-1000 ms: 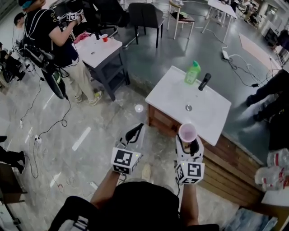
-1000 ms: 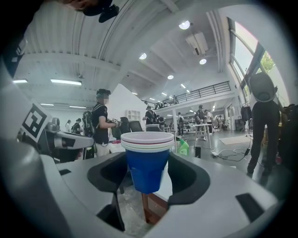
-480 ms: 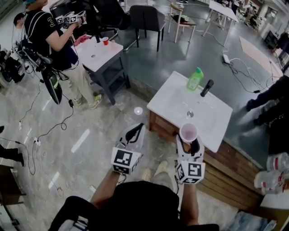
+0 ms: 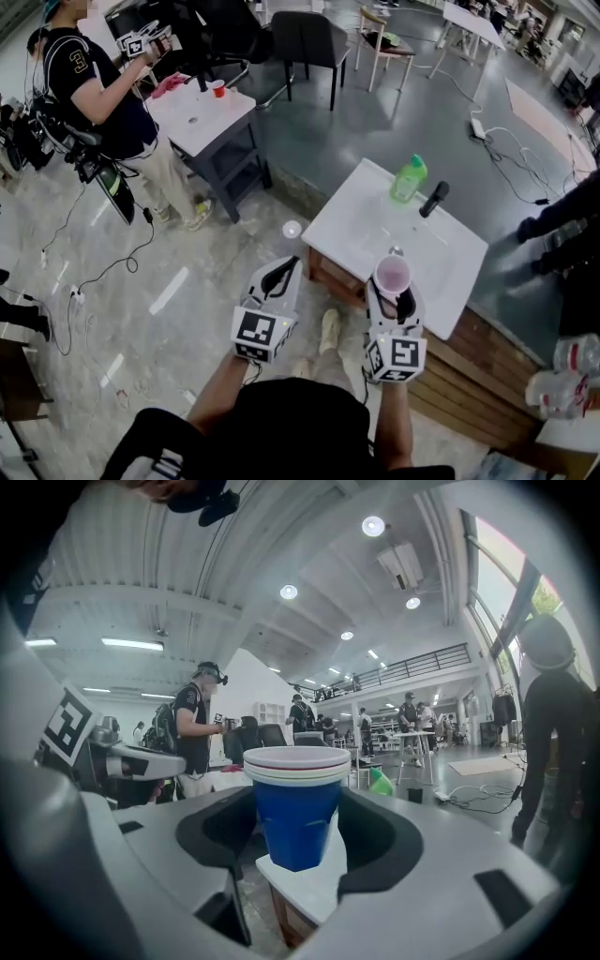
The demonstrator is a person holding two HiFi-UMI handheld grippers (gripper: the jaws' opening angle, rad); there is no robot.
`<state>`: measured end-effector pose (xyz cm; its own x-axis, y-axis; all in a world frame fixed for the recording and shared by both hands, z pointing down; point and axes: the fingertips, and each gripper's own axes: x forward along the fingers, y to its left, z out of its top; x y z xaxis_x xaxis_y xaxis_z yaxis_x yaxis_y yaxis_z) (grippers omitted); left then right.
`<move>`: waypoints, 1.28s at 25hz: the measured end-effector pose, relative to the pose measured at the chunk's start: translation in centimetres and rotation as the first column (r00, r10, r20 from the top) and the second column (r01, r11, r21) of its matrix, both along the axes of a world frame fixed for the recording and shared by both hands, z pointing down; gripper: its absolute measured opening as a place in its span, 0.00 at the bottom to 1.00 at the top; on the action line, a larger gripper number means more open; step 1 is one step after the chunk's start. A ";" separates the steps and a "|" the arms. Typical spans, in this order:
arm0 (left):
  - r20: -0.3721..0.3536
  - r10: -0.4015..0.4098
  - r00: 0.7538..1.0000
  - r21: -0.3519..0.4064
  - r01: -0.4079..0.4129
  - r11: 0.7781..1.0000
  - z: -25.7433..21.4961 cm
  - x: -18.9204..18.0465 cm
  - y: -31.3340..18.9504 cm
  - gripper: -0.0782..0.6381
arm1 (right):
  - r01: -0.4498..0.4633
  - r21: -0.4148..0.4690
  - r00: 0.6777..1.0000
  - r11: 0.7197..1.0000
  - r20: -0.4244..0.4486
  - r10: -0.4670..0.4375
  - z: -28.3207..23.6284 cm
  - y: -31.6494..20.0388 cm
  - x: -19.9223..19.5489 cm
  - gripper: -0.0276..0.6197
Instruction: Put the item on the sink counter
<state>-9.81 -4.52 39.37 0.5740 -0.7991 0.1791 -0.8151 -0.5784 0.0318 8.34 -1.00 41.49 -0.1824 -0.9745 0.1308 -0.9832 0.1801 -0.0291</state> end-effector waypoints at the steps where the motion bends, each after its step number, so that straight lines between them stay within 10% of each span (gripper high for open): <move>1: 0.004 -0.002 1.000 -0.002 0.002 1.000 0.2 0.3 -0.8 0.12 | 0.003 -0.005 1.000 1.000 0.002 -0.003 0.2 -0.8 0.3 0.46; 32: 0.017 -0.091 0.996 -0.101 0.092 0.991 6.4 4.6 -18.6 0.12 | 0.152 -0.084 0.988 0.985 0.031 -0.150 7.2 -20.7 2.3 0.46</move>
